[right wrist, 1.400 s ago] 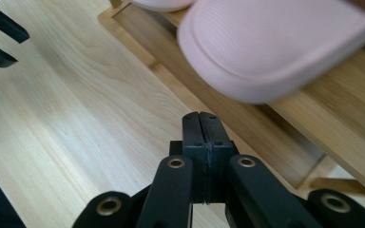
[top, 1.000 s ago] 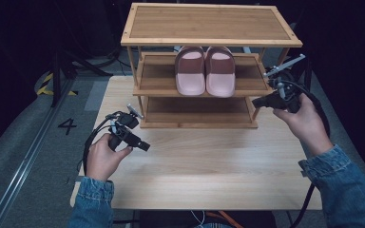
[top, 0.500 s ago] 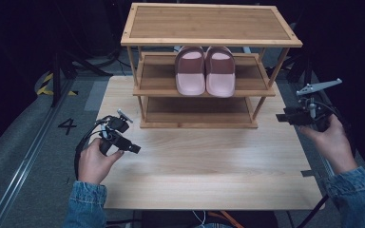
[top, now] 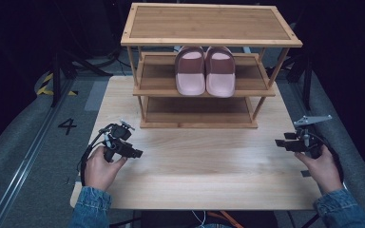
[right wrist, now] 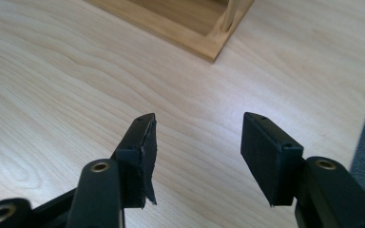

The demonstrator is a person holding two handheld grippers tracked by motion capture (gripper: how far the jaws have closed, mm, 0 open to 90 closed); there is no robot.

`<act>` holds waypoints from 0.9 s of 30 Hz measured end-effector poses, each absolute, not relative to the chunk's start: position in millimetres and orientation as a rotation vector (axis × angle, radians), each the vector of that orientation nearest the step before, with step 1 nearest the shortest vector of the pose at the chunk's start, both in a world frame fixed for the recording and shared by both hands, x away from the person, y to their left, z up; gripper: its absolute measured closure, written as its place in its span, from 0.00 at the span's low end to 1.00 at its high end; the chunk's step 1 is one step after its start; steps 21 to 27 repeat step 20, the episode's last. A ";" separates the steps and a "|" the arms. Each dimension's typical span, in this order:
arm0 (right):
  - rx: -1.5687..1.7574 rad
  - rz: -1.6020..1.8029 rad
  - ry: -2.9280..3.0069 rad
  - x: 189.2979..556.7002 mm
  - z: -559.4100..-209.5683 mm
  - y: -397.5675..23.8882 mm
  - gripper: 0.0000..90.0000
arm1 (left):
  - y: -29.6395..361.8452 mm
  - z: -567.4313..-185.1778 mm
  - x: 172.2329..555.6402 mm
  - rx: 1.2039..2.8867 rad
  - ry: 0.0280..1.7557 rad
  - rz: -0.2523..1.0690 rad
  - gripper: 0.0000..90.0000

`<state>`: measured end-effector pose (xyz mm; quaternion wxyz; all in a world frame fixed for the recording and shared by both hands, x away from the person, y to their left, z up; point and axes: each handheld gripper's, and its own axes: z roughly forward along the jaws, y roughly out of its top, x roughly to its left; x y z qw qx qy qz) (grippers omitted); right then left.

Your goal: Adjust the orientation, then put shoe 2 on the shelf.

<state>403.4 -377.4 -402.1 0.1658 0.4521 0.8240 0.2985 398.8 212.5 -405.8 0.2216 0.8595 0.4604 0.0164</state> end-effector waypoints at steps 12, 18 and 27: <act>1.215 0.837 2.365 389.6 -443.8 -364.7 0.51 | 213.4 -415.4 398.4 2.365 1.285 0.037 0.48; 1.216 0.914 2.364 388.7 -452.6 -360.0 0.49 | 210.6 -418.3 399.2 2.371 1.277 0.035 0.47; 1.216 0.919 2.364 389.1 -452.5 -359.9 0.49 | 211.4 -418.2 399.7 2.366 1.278 0.027 0.47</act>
